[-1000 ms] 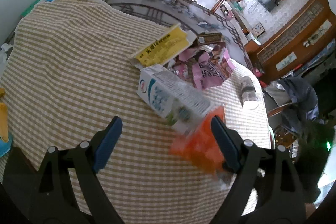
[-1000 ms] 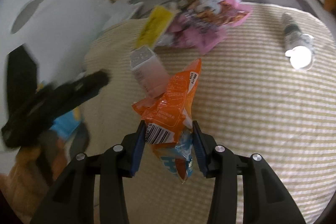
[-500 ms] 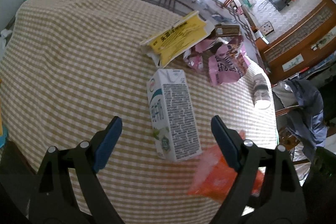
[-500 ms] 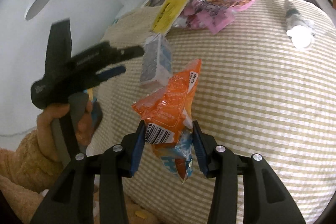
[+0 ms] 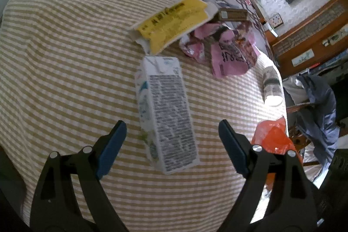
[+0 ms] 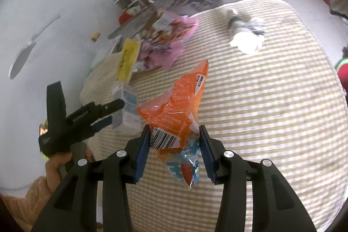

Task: Collect trash
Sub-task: 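Grasp the white milk carton with the left tool and lift it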

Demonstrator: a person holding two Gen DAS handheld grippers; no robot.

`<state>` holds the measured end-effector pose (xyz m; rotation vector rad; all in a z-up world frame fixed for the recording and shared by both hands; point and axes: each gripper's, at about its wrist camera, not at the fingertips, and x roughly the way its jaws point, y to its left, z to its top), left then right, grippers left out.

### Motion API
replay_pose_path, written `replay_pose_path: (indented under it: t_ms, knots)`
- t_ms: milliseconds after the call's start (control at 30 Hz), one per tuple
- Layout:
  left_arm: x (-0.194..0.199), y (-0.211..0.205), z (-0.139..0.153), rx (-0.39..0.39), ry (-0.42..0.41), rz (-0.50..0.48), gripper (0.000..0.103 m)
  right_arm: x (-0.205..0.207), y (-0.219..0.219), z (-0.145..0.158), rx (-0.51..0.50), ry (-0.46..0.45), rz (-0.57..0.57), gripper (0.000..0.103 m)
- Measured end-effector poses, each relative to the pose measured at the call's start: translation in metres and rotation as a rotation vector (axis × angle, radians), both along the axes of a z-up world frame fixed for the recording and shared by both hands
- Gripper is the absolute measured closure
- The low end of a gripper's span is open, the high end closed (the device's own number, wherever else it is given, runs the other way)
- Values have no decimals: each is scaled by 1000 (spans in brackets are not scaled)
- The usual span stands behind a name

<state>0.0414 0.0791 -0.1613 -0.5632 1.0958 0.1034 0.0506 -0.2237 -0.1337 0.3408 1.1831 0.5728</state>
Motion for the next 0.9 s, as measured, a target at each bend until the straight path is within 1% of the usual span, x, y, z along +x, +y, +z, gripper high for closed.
replay_pose_path:
  t_ms: [167,333,500,633,700,767,800,833,867,900]
  knots:
    - [2,-9,-2,18,4,-27,19,0,-3,-2,-10,9,-12,59]
    - [2,-3,0,31,-1,-7,19,1,-1,-4,-14,13,-3,58]
    - [8,-6,6,91,-22,-30,19,1,3,-7,-17,19,14,58]
    - [10,-7,6,63,-23,-38,20,-1,6,-7,-20,19,26,58]
    - [9,-9,6,67,-22,-48,25,-2,6,-7,-20,16,25,58]
    - [10,-12,5,85,-13,-63,38,-3,6,-6,-20,14,24,58]
    - [10,-14,5,106,-6,-73,43,-3,7,-6,-20,13,23,58]
    - [10,-15,4,117,-2,-80,54,-3,7,-5,-22,9,24,58]
    - [10,-16,4,120,-1,-87,58,-3,7,-5,-23,7,24,58]
    - [9,-15,5,116,-6,-86,59,-3,7,-5,-24,6,25,58]
